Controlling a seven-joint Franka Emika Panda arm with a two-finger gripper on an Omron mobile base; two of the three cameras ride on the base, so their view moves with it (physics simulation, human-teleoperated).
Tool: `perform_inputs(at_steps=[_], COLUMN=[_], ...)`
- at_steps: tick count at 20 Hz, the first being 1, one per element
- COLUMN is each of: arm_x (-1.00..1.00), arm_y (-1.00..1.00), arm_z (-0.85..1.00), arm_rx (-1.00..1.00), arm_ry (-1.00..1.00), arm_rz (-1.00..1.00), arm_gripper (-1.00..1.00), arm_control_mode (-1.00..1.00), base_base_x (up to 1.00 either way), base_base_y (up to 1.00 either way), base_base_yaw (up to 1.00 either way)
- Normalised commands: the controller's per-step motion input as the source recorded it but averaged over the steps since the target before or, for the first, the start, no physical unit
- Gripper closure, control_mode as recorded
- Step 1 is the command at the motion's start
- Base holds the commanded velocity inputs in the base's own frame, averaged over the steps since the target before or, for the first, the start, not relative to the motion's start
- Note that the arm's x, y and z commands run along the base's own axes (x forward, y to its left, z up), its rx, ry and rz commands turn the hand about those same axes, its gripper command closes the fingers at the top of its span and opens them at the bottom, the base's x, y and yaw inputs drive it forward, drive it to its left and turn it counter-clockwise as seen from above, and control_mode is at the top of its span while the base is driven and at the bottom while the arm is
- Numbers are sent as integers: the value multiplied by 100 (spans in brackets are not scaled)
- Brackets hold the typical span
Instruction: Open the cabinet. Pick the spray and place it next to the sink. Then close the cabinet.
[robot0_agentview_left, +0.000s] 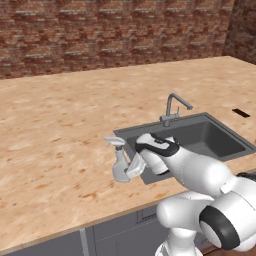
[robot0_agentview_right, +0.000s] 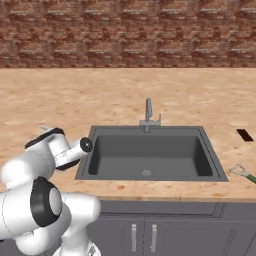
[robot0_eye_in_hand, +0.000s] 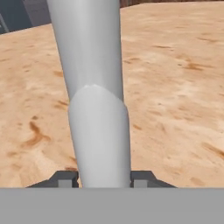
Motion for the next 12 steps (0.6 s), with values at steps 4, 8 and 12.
perform_inputs(at_steps=[4, 8, 12], arm_x=[0, 0, 0], arm_y=[0, 0, 0], arm_z=[-37, -23, -8], arm_rx=[0, 0, 0], arm_ry=[0, 0, 1], arm_rz=[0, 0, 0], arm_gripper=[100, 100, 100], arm_control_mode=[-100, -100, -100], base_base_x=[0, 0, 0], base_base_y=[0, 0, 0], base_base_yaw=[0, 0, 0])
